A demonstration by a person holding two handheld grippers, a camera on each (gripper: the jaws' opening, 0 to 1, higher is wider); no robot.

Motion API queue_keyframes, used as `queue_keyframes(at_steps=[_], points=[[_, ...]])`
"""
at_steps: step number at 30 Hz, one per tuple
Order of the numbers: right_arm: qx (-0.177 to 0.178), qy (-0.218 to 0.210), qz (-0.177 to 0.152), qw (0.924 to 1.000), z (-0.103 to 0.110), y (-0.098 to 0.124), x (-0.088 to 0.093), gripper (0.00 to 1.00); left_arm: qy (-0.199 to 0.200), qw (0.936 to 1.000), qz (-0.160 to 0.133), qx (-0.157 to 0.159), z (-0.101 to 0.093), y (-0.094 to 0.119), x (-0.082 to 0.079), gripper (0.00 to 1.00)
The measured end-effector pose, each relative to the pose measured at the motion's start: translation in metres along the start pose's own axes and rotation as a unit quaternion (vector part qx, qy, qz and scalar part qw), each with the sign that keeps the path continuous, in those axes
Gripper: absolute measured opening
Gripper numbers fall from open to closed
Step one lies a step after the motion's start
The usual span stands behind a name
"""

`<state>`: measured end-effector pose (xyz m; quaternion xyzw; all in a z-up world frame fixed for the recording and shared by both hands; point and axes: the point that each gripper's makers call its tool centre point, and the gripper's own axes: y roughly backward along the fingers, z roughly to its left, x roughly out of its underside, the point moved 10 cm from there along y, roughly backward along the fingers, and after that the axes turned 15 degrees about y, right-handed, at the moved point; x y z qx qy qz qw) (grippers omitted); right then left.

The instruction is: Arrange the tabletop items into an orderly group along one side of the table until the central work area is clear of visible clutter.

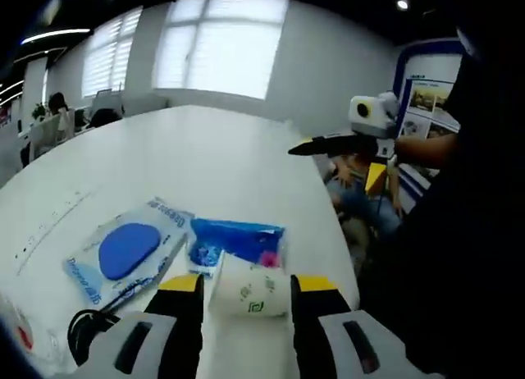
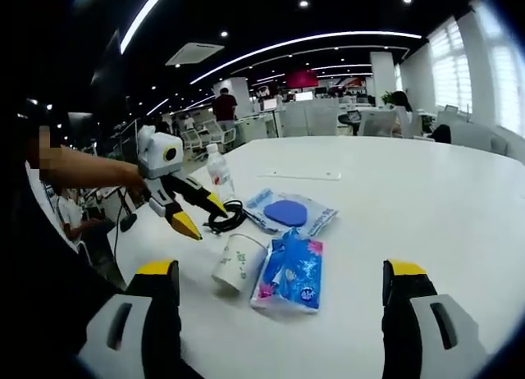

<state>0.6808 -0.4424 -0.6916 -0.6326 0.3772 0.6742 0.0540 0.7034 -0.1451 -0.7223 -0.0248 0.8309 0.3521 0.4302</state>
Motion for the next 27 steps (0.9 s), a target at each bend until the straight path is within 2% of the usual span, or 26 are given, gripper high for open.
queue_keyframes(at_steps=[4, 10, 16, 24, 27], points=[[0.003, -0.001, 0.001, 1.0000, 0.002, 0.001, 0.001, 0.99, -0.001, 1.0000, 0.005, 0.000, 0.004, -0.003, -0.006, 0.35], [0.003, 0.000, 0.004, 1.0000, 0.004, 0.001, 0.001, 0.99, -0.004, 0.9997, 0.025, 0.004, 0.011, -0.011, -0.012, 0.25], [0.005, -0.003, 0.005, 1.0000, 0.006, 0.001, 0.000, 0.99, 0.024, 0.9982, 0.053, 0.016, 0.025, -0.021, -0.013, 0.22], [0.010, -0.007, 0.006, 0.9999, 0.007, 0.003, 0.001, 0.99, 0.055, 0.9963, 0.055, 0.035, 0.036, -0.029, -0.012, 0.17], [0.011, -0.009, 0.006, 0.9999, 0.006, 0.005, 0.001, 0.99, 0.068, 0.9944, 0.065, 0.048, 0.037, -0.031, -0.010, 0.17]])
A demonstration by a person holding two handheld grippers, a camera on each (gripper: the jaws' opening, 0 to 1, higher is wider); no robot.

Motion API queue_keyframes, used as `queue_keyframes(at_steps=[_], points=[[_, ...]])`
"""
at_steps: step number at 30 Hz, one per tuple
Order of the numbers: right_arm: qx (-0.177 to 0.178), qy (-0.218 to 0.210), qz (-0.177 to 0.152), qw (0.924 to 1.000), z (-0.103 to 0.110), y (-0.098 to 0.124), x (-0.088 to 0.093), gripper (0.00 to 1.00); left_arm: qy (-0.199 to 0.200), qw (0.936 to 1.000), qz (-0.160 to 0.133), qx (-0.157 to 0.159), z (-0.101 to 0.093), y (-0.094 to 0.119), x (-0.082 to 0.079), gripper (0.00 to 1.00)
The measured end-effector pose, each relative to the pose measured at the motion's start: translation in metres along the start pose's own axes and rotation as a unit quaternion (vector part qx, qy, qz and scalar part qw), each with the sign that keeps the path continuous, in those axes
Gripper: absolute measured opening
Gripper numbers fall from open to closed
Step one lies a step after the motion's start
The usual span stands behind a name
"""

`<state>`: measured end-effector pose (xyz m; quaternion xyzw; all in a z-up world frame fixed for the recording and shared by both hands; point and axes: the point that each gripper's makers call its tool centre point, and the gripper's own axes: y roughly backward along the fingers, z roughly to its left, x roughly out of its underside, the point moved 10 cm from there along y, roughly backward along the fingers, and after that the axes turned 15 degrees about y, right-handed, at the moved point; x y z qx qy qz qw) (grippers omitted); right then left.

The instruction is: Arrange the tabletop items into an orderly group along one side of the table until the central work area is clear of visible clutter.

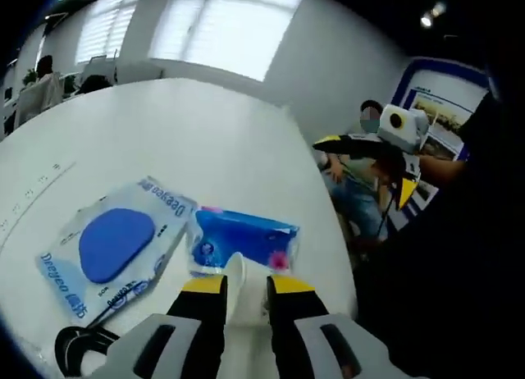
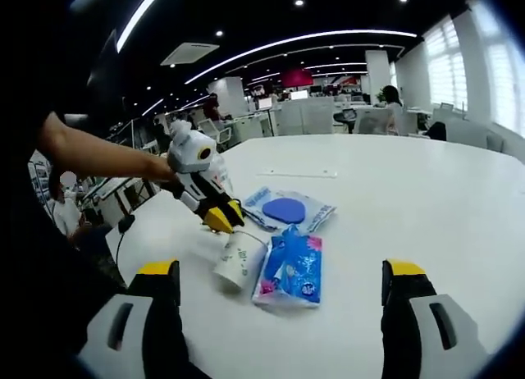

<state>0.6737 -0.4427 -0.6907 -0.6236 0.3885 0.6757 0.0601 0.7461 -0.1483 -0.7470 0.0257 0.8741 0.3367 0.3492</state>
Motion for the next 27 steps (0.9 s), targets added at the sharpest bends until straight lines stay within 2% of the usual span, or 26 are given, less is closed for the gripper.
queue_keyframes(at_steps=[3, 5, 9, 15, 21, 27], points=[[0.002, 0.001, 0.003, 1.0000, -0.001, 0.001, 0.000, 0.99, 0.009, 0.9999, 0.009, 0.007, 0.003, -0.002, 0.002, 0.14], [0.003, 0.000, 0.003, 1.0000, -0.002, 0.002, 0.000, 0.99, 0.029, 0.9995, 0.008, 0.011, 0.005, -0.002, 0.004, 0.10], [0.005, 0.001, 0.008, 1.0000, -0.003, 0.003, 0.001, 0.99, 0.036, 0.9991, 0.010, 0.020, 0.007, -0.003, 0.006, 0.03], [0.008, 0.002, 0.013, 0.9999, -0.005, 0.005, 0.003, 0.98, 0.039, 0.9986, 0.004, 0.035, 0.005, -0.001, 0.003, 0.00], [0.011, 0.001, 0.012, 0.9999, -0.006, 0.006, 0.003, 0.98, 0.020, 0.9981, 0.006, 0.058, -0.008, 0.002, 0.001, 0.00], [0.013, -0.002, 0.009, 0.9999, -0.004, 0.007, 0.004, 0.98, -0.032, 0.9975, 0.009, 0.062, -0.030, 0.010, -0.004, 0.00]])
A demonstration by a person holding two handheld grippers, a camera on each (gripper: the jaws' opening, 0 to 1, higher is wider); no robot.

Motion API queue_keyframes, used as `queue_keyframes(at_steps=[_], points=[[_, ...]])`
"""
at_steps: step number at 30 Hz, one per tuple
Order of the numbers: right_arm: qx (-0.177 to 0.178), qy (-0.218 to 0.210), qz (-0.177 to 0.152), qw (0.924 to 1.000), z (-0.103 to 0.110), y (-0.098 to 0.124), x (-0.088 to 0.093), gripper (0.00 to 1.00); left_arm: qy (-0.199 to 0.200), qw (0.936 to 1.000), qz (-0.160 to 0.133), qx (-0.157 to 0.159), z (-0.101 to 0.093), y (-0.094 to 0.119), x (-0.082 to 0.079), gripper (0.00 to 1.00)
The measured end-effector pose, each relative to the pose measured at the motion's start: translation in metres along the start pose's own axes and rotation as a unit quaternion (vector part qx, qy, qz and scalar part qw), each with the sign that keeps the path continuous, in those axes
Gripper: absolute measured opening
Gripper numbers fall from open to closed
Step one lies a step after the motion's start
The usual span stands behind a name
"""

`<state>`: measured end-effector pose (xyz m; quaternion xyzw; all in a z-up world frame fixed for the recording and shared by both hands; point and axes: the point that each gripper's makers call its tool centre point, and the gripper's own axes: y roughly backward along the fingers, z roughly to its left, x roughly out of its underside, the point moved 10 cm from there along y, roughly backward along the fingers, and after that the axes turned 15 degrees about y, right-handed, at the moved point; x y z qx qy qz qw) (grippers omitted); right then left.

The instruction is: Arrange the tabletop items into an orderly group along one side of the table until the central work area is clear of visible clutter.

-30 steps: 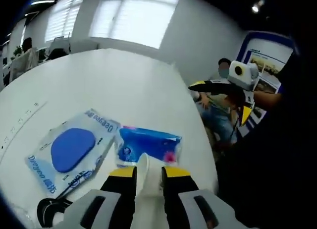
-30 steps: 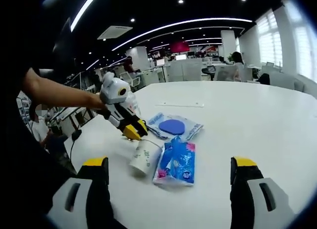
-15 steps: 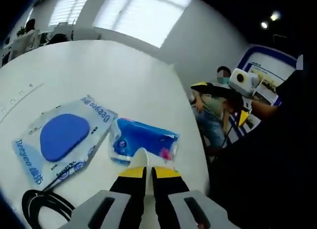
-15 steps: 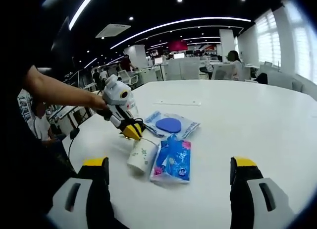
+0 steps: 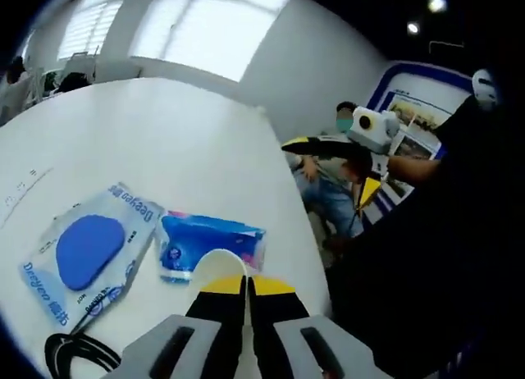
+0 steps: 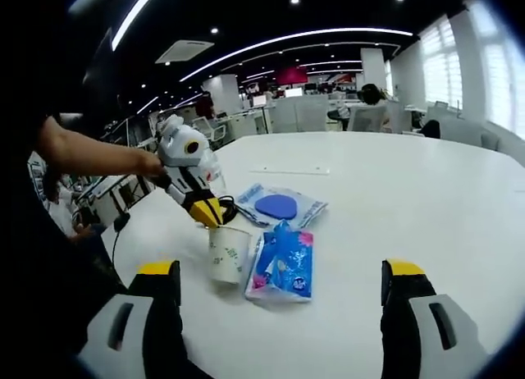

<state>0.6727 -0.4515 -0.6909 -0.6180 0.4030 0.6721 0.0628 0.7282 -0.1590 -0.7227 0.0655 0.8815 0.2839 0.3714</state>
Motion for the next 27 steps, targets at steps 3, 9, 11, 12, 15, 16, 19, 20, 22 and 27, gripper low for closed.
queue_keyframes(at_steps=[3, 9, 11, 12, 15, 16, 19, 20, 22, 27], points=[[0.001, -0.001, -0.001, 1.0000, 0.000, 0.000, 0.000, 0.98, -0.015, 0.9999, -0.005, -0.001, -0.008, 0.005, -0.005, 0.00], [0.008, -0.002, -0.009, 0.9999, 0.000, 0.001, -0.001, 0.98, -0.062, 0.9974, -0.016, -0.033, -0.020, 0.022, -0.018, 0.00], [0.010, -0.004, -0.011, 0.9999, -0.001, 0.001, -0.001, 0.98, -0.070, 0.9966, -0.021, -0.039, -0.023, 0.030, -0.022, 0.00], [0.010, -0.004, -0.013, 0.9999, -0.001, 0.001, -0.002, 0.98, -0.081, 0.9952, -0.025, -0.048, -0.025, 0.035, -0.025, 0.00], [0.010, -0.005, -0.017, 0.9998, -0.001, 0.000, -0.003, 0.99, -0.096, 0.9930, -0.029, -0.062, -0.028, 0.049, -0.032, 0.00], [0.010, -0.006, -0.018, 0.9998, -0.002, 0.000, -0.004, 0.99, -0.102, 0.9920, -0.030, -0.067, -0.029, 0.053, -0.035, 0.00], [0.010, -0.007, -0.022, 0.9997, -0.002, -0.002, -0.005, 0.99, -0.117, 0.9888, -0.035, -0.085, -0.030, 0.066, -0.043, 0.00], [0.009, -0.007, -0.022, 0.9997, -0.002, -0.003, -0.006, 0.99, -0.121, 0.9878, -0.035, -0.092, -0.030, 0.071, -0.046, 0.00], [0.008, -0.006, -0.022, 0.9997, -0.002, -0.004, -0.006, 0.99, -0.125, 0.9859, -0.036, -0.104, -0.034, 0.081, -0.050, 0.00], [0.011, -0.005, -0.026, 0.9996, -0.003, -0.006, -0.009, 0.99, -0.136, 0.9814, -0.022, -0.134, -0.029, 0.094, -0.053, 0.00]])
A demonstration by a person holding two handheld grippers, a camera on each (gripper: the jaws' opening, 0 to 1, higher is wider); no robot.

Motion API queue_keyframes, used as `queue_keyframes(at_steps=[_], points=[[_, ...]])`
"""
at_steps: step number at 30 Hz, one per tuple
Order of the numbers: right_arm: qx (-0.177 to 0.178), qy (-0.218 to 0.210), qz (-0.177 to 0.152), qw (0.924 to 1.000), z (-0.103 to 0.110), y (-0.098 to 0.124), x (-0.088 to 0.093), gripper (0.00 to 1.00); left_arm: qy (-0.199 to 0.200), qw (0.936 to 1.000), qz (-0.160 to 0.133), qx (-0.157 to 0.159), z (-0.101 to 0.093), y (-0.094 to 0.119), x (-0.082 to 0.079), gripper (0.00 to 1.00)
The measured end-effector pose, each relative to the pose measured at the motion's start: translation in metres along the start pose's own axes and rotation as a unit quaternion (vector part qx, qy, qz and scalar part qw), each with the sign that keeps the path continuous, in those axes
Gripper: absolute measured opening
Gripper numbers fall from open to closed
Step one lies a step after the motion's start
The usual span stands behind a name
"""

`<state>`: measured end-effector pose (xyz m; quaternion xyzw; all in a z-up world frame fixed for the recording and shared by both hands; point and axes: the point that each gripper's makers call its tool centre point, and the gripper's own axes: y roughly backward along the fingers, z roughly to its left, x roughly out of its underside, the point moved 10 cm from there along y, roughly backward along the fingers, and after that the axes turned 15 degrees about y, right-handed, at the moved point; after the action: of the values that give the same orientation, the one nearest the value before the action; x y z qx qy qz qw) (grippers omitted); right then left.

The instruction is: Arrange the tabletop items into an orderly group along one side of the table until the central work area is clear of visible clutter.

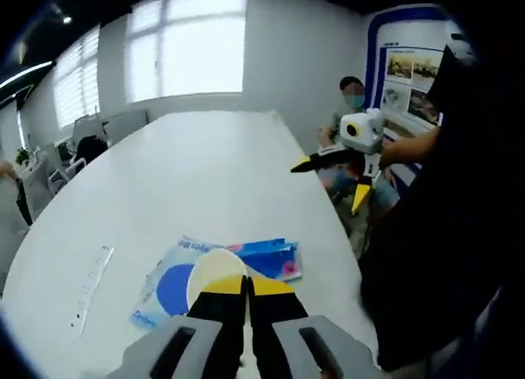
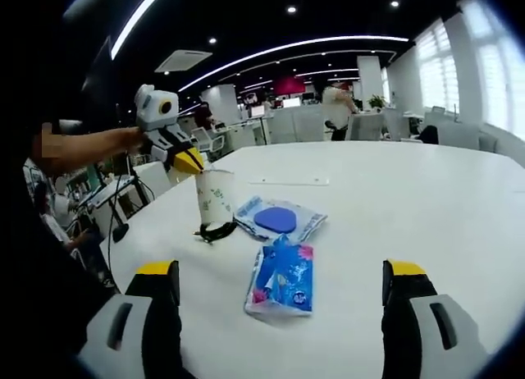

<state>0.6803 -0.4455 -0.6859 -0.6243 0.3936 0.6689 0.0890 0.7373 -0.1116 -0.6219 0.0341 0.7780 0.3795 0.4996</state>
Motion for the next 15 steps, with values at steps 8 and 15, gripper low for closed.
queue_keyframes(at_steps=[8, 15], points=[[0.004, 0.000, -0.003, 1.0000, -0.001, -0.003, -0.003, 0.99, -0.016, 0.9979, 0.016, -0.061, 0.020, 0.015, -0.002, 0.00], [0.003, 0.001, 0.000, 1.0000, -0.002, -0.005, -0.003, 0.99, -0.023, 0.9937, 0.024, -0.107, 0.040, 0.023, -0.007, 0.00]])
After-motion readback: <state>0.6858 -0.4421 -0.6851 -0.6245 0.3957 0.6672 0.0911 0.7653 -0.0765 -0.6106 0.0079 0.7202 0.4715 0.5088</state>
